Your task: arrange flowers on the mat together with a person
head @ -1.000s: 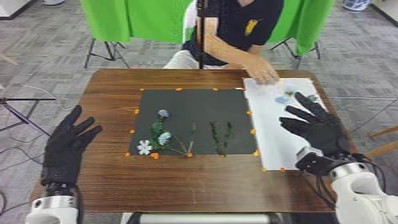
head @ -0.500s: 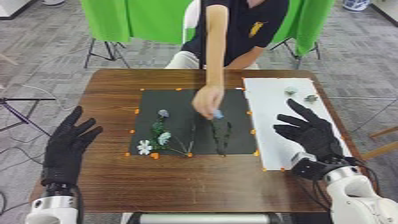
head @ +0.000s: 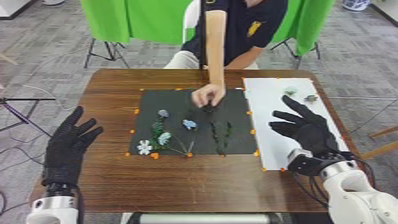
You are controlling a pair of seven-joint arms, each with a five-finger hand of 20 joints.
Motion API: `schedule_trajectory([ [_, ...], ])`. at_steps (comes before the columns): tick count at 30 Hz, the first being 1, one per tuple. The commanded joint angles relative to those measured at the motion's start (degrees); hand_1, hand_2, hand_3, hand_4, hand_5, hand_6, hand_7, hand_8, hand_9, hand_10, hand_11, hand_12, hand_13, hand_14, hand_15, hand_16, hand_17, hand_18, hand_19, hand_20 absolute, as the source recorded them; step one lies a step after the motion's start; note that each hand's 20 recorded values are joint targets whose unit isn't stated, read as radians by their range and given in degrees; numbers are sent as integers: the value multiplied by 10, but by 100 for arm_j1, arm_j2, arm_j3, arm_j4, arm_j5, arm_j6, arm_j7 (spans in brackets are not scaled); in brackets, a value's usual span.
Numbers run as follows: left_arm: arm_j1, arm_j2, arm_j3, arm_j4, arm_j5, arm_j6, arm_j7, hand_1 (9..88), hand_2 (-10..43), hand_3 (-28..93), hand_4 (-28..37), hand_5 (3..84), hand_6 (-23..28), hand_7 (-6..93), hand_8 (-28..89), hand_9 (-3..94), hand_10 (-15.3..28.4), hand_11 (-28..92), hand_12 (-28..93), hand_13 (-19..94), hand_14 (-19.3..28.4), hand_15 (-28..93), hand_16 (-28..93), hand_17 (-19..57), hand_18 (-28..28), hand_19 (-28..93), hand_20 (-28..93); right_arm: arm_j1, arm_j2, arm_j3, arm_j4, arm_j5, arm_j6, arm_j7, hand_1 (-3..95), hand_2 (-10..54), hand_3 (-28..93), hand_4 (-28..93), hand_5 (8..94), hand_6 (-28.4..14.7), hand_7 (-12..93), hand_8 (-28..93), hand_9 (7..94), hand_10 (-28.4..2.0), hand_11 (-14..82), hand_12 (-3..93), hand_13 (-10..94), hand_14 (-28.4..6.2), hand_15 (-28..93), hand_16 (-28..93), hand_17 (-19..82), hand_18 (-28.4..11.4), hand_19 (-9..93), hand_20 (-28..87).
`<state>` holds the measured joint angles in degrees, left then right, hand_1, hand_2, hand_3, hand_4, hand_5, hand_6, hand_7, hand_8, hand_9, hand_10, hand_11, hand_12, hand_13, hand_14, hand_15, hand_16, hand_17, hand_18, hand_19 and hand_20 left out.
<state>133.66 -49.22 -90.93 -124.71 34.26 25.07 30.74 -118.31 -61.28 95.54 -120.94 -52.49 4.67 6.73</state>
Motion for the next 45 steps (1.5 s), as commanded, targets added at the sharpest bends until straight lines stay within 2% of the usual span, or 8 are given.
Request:
schedule_trajectory([
  [1, 53, -3, 38, 6, -47, 30, 8, 214, 39, 811, -282, 345, 16, 137, -109, 373, 168, 202, 90, 284, 252, 399, -65, -89, 225, 459, 146, -1, 37, -5, -73, -202, 32, 79, 177, 71, 761, -282, 370, 52, 126, -115, 474, -130, 114, 147, 384, -174, 317, 155, 28, -223, 497, 201],
  [14, 2, 30, 74, -14, -47, 43, 31, 216, 39, 811, -282, 345, 17, 141, -110, 373, 167, 203, 90, 284, 252, 400, -64, -89, 225, 459, 145, 1121, 1490, -80, 370, -2601, 1379, 942, 292, -5, 803, -266, 479, 30, 201, -140, 494, -136, 158, 146, 474, -143, 464, 130, 115, -240, 615, 248],
  [22, -64, 39, 103, -18, -28, 41, 15, 216, 39, 811, -281, 342, 18, 140, -110, 373, 170, 203, 90, 284, 252, 401, -65, -88, 225, 460, 145, 2143, 2260, -758, 1233, -4108, 1423, 1609, 334, -36, 806, -263, 486, 31, 211, -145, 486, -132, 162, 145, 491, -130, 487, 120, 135, -244, 636, 249],
  [27, -135, 32, 141, -6, 1, 10, -18, 217, 39, 810, -281, 342, 18, 141, -109, 373, 170, 203, 90, 284, 252, 401, -65, -88, 225, 460, 145, 3128, 2483, -1688, 1928, -5281, 1129, 2161, 345, -49, 809, -262, 484, 35, 215, -148, 478, -127, 161, 145, 496, -123, 488, 116, 141, -244, 638, 244],
  [32, -176, 88, 190, -5, -48, 31, 81, 217, 39, 811, -280, 341, 18, 141, -110, 372, 169, 204, 90, 283, 252, 401, -65, -89, 224, 461, 145, 4022, 2513, -2570, 2634, -6248, 517, 2394, 353, -62, 813, -264, 478, 38, 218, -151, 470, -123, 160, 146, 498, -118, 484, 114, 145, -246, 639, 237],
  [37, -258, 78, 212, 23, -48, -7, 52, 217, 39, 811, -280, 337, 16, 144, -110, 372, 170, 203, 89, 284, 253, 401, -65, -89, 225, 461, 145, 4404, 2378, -2851, 3000, -6519, -19, 2590, 357, -70, 815, -269, 468, 42, 220, -153, 464, -119, 155, 147, 498, -113, 477, 115, 147, -247, 638, 231],
  [43, -365, 23, 224, 59, 22, -81, -67, 217, 39, 810, -279, 336, 15, 145, -111, 372, 169, 204, 89, 284, 252, 400, -66, -89, 225, 461, 144, 4595, 2175, -3067, 3294, -6666, -302, 2672, 363, -78, 815, -274, 455, 46, 222, -154, 459, -119, 151, 148, 496, -109, 471, 117, 148, -250, 636, 225],
  [45, -378, 56, 239, 65, -11, -77, -40, 218, 39, 810, -279, 336, 15, 145, -111, 372, 169, 204, 90, 283, 252, 400, -66, -89, 225, 461, 144, 4672, 2099, -3173, 3373, -6663, -376, 2657, 366, -80, 815, -275, 452, 48, 221, -155, 459, -119, 151, 148, 496, -108, 470, 117, 149, -250, 635, 223],
])
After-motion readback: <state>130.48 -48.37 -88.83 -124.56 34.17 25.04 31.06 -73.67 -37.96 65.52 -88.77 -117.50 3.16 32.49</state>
